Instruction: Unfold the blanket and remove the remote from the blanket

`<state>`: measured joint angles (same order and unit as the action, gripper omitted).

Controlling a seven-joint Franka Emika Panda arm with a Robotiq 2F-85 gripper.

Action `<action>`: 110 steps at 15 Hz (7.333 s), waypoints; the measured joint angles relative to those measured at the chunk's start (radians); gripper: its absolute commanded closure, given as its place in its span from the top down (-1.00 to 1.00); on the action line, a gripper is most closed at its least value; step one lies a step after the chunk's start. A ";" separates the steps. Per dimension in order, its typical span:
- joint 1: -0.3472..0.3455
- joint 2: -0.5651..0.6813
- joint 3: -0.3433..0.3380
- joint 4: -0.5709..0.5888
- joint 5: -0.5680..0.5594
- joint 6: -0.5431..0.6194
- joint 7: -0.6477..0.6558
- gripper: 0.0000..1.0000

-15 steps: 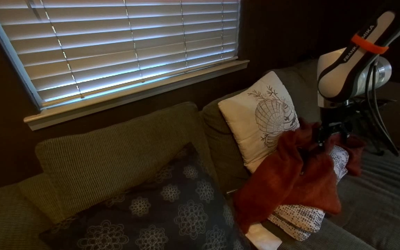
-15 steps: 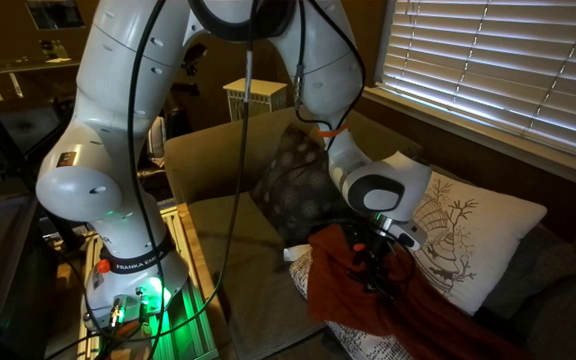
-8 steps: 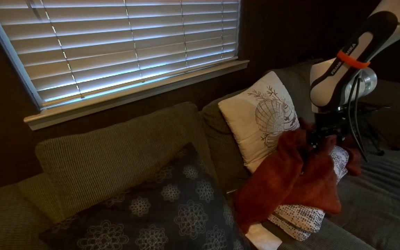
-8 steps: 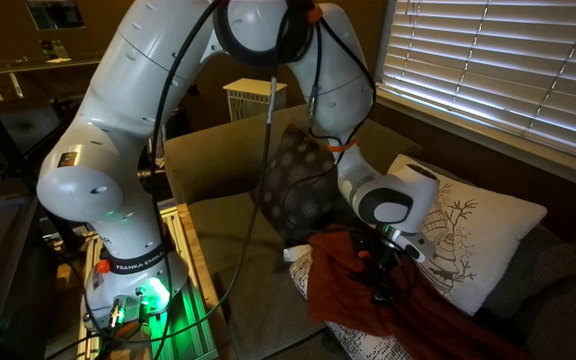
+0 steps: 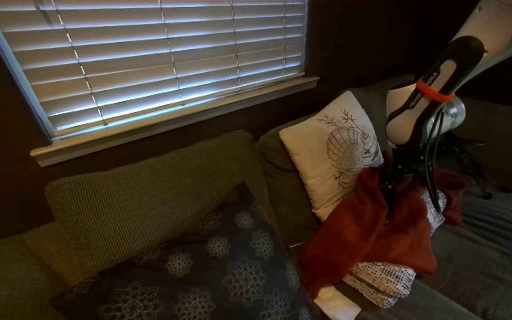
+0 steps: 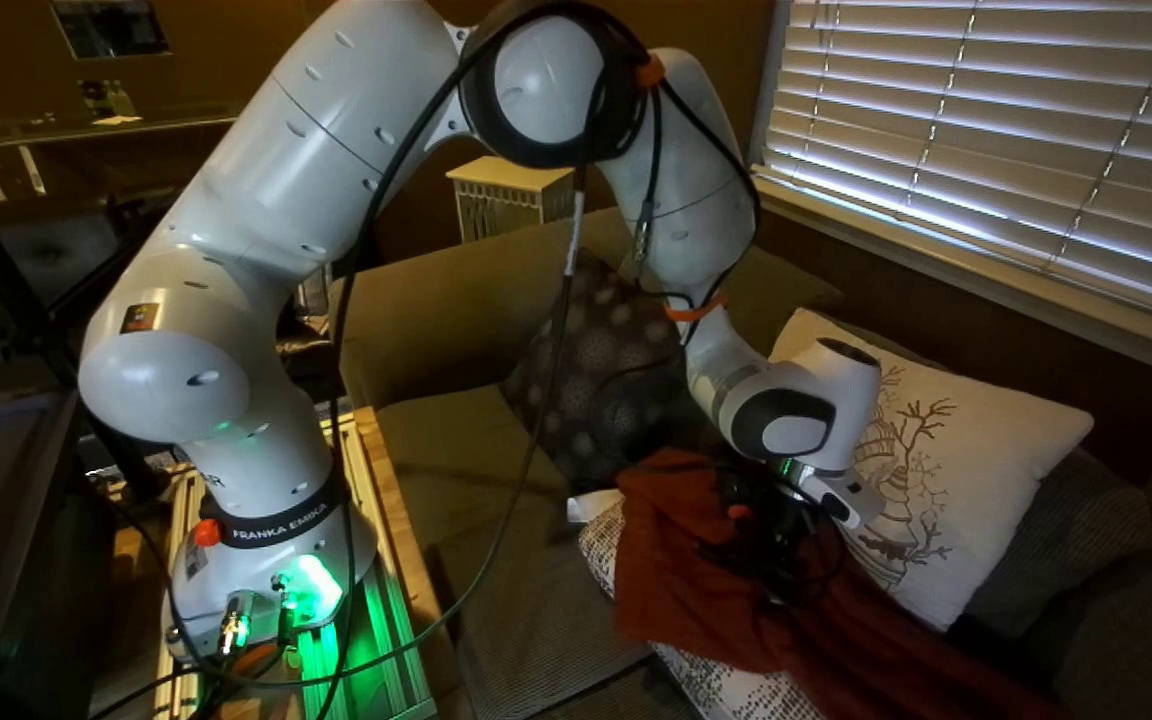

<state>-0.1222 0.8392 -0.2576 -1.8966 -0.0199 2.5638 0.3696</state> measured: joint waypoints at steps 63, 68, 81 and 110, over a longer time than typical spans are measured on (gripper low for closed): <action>0.142 -0.378 -0.150 -0.199 -0.077 -0.001 0.023 -0.25; 0.142 -0.487 -0.150 -0.187 -0.170 -0.003 0.022 -0.25; 0.128 -0.509 -0.099 -0.038 -0.336 -0.080 -0.081 -0.25; -0.001 -0.134 0.178 0.506 -0.400 -0.044 -0.800 -0.25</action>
<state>-0.1232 0.7048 -0.0791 -1.3906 -0.4198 2.5195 -0.4300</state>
